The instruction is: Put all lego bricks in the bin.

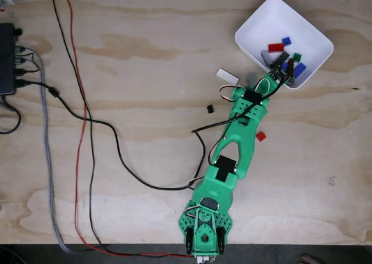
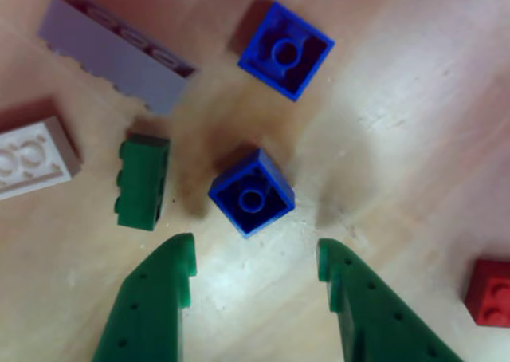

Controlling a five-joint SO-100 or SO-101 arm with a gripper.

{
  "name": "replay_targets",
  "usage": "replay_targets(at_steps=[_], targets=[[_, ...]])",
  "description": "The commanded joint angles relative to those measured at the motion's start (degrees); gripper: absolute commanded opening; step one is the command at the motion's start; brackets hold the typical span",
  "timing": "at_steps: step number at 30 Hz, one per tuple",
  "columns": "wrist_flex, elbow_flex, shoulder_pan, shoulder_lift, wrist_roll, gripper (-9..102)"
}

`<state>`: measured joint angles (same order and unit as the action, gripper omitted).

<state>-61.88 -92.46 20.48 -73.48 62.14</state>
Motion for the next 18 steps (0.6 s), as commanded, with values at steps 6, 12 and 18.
replay_targets(at_steps=[6,12,18], targets=[[0.4,3.7,0.4,1.0,2.6,17],[1.6,4.7,2.1,2.0,7.9,17],[5.3,1.1,2.5,-4.0,14.2,16]])
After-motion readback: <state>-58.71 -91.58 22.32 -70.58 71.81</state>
